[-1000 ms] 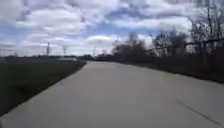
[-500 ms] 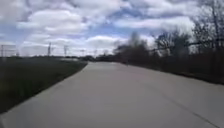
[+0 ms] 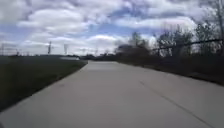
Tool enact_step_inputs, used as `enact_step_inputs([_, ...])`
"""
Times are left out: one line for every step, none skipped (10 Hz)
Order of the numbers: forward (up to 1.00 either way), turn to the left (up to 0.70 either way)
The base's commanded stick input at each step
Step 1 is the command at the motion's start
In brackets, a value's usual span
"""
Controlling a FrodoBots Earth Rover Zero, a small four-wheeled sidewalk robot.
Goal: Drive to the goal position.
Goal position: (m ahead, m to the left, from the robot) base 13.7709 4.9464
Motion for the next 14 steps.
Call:
enact_step_inputs([0.91, 0.10])
enact_step_inputs([0.91, 0.13])
enact_step_inputs([0.91, 0.09])
enact_step_inputs([0.91, 0.06])
enact_step_inputs([0.91, 0.02])
enact_step_inputs([0.91, 0.00])
enact_step_inputs([0.91, 0.00])
enact_step_inputs([0.91, 0.00])
enact_step_inputs([0.91, 0.00])
enact_step_inputs([0.91, 0.00])
enact_step_inputs([0.91, 0.00])
enact_step_inputs([0.91, 0.00])
enact_step_inputs([0.91, 0.00])
enact_step_inputs([0.91, 0.00])
